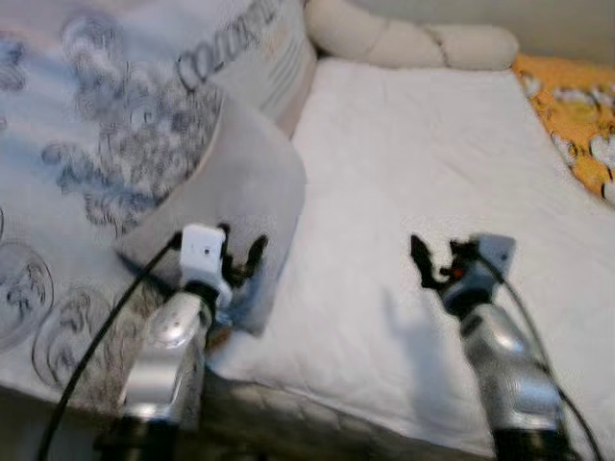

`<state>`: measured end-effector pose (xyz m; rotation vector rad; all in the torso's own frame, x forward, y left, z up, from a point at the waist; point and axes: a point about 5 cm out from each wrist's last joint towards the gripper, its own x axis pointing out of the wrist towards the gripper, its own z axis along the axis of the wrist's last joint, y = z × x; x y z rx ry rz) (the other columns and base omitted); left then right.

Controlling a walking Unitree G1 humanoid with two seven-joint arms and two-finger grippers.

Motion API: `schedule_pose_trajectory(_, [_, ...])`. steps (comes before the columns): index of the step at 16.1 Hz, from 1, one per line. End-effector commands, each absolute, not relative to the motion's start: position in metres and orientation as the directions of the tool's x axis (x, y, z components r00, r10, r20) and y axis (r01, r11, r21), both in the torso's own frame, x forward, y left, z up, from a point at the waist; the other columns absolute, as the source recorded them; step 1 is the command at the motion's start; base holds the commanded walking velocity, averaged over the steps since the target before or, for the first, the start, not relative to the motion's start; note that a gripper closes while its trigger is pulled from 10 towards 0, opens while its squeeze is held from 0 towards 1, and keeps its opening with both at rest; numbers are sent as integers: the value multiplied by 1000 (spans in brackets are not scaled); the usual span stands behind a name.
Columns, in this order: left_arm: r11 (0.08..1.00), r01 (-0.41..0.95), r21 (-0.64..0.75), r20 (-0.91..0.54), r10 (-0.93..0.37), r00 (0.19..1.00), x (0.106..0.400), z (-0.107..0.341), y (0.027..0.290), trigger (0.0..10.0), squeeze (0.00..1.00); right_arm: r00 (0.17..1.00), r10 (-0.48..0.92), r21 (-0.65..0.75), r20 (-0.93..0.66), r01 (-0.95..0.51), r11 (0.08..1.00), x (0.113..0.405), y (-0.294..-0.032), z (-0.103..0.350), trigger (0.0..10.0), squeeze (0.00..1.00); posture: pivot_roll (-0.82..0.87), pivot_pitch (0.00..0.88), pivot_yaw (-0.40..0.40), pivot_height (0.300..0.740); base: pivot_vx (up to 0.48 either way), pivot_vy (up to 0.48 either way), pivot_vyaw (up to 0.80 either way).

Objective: Clean up the room

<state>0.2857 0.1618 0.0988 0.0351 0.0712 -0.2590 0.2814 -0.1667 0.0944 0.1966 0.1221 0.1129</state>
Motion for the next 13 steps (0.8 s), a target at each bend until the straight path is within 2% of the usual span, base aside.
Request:
schedule_pose_trajectory(1, [976, 219, 22, -54, -217, 975, 287, 109, 163, 10000, 1000, 995, 89, 161, -48, -81, 984, 282, -168, 103, 10000, 0, 56, 0, 0, 740, 0, -379, 0])
schedule_pose_trajectory(6, [971, 234, 42, -58, -231, 971, 290, 114, 157, 10000, 1000, 999, 14, 248, 43, -24, 968, 283, -175, 113, 10000, 0, 69, 0, 14, 740, 0, -379, 0])
schedule_pose_trajectory(7, [975, 220, 37, -57, -217, 974, 291, 115, 160, 10000, 1000, 999, 1, 260, 51, -14, 965, 285, -175, 113, 10000, 0, 79, 0, -4, 740, 0, -382, 0])
schedule_pose_trajectory(10, [987, 163, 13, -53, -162, 985, 289, 118, 167, 10000, 1000, 998, -1, 217, 55, -11, 976, 285, -175, 113, 10000, 0, 85, 0, -11, 740, 0, -384, 0])
schedule_pose_trajectory(13, [984, 177, 31, -74, -174, 982, 291, 116, 168, 10000, 1000, 1000, -5, 147, 1, 5, 989, 291, -178, 109, 10000, 0, 66, 0, 6, 740, 0, -380, 0])
